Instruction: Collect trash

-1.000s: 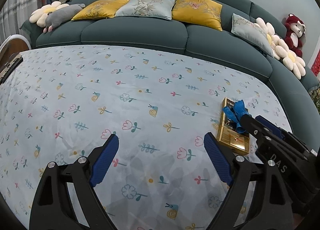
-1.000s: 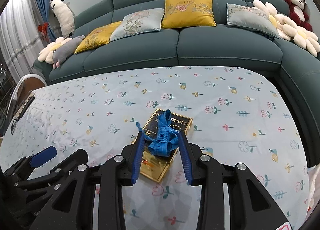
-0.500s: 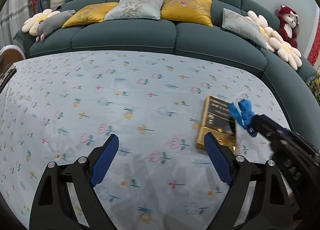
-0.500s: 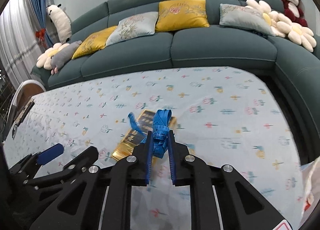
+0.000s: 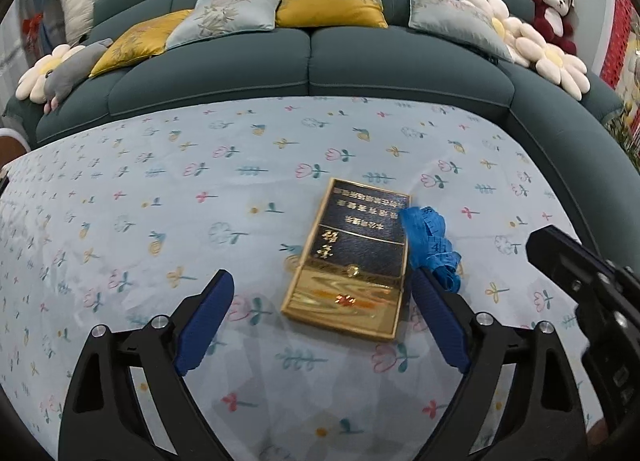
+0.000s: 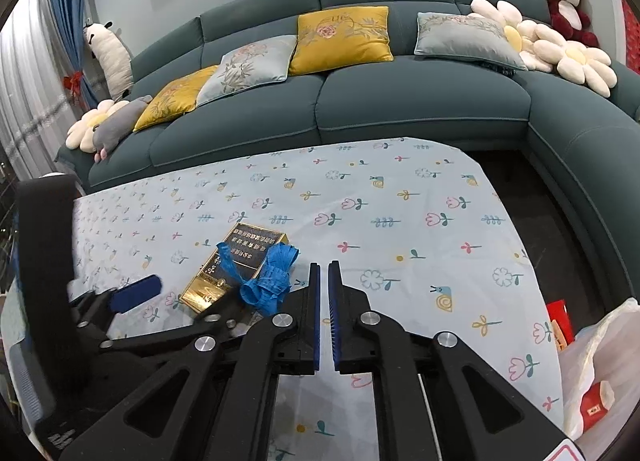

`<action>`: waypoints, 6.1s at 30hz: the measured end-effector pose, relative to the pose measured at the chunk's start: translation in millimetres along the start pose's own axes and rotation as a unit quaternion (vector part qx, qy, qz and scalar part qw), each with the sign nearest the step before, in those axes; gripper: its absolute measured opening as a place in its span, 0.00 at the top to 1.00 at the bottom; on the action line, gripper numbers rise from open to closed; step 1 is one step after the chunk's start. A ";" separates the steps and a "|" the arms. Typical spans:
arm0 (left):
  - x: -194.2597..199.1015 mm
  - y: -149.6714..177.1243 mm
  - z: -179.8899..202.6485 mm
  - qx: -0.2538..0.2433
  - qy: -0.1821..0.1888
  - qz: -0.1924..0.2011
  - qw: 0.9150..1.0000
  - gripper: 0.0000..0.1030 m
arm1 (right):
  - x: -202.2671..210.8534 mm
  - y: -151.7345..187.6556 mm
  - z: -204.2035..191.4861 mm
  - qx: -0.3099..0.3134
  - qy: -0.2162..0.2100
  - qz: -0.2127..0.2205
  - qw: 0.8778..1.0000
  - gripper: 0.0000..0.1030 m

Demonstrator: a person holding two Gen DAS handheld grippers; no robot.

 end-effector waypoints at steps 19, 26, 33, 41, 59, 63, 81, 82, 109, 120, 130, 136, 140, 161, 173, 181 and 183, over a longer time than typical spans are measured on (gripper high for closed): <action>10.9 18.1 -48.7 0.056 -0.015 -0.003 0.998 0.42 | -35.2 9.4 -37.3 0.012 -0.036 -0.038 0.999 0.69; 15.0 23.2 -74.6 0.099 -0.024 0.000 0.995 0.42 | -47.8 12.2 -45.9 0.020 -0.038 -0.049 0.998 0.69; 18.3 22.5 -71.7 0.097 -0.022 0.004 0.995 0.42 | -51.4 16.8 -47.3 0.022 -0.037 -0.062 0.997 0.80; 43.2 32.8 -51.7 0.085 -0.018 0.009 0.996 0.42 | -12.2 22.5 -32.5 0.007 -0.027 -0.036 0.999 0.82; 133.0 46.3 106.3 -0.008 0.058 0.041 0.997 0.45 | 147.9 33.9 86.0 -0.077 0.034 0.052 0.995 0.82; 144.4 56.5 147.4 -0.040 0.079 0.035 0.995 0.67 | 173.8 45.2 117.2 -0.095 0.051 0.063 0.992 0.82; 158.5 83.1 260.9 -0.129 0.109 0.038 0.985 0.77 | 225.6 96.3 222.1 -0.160 0.099 0.074 0.979 0.82; 159.7 83.8 266.8 -0.134 0.111 0.039 0.984 0.78 | 226.1 97.9 225.7 -0.163 0.100 0.074 0.979 0.82; 137.5 92.3 329.0 -0.164 0.137 0.010 0.977 0.69 | 222.6 122.1 287.9 -0.201 0.118 0.066 0.970 0.82; 138.3 90.3 319.9 -0.160 0.126 0.017 0.979 0.58 | 220.1 123.2 284.6 -0.196 0.121 0.066 0.971 0.79; 145.5 87.6 306.7 -0.150 0.118 0.024 0.981 0.48 | 227.5 121.7 279.3 -0.184 0.131 0.063 0.972 0.64; 147.0 91.1 298.3 -0.147 0.111 0.023 0.983 0.42 | 239.6 118.3 274.3 -0.169 0.145 0.070 0.972 0.53; 149.8 91.0 292.3 -0.142 0.107 0.028 0.984 0.36 | 246.5 116.0 269.0 -0.157 0.154 0.074 0.973 0.43; 147.5 103.5 271.9 -0.144 0.086 0.036 0.985 0.21 | 247.2 131.5 258.4 -0.123 0.179 0.047 0.975 0.18; 144.7 108.2 270.7 -0.144 0.081 0.034 0.986 0.15 | 249.2 136.8 264.7 -0.111 0.203 0.044 0.972 0.06; 143.8 110.3 269.7 -0.145 0.077 0.029 0.986 0.15 | 249.4 139.0 267.2 -0.112 0.204 0.040 0.972 0.06; 143.8 111.7 270.3 -0.145 0.078 0.029 0.986 0.15 | 249.5 139.7 267.2 -0.112 0.205 0.039 0.972 0.06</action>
Point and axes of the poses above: each gripper's, at about its wrist camera, not at the fingertips, and x roughly against the way its jaws point, z to its right, y to its underside, the point moved 10 cm from there along -x, roughly the way its jaws point, and after that the axes turned 3 degrees about -y, right-handed, at the moved point
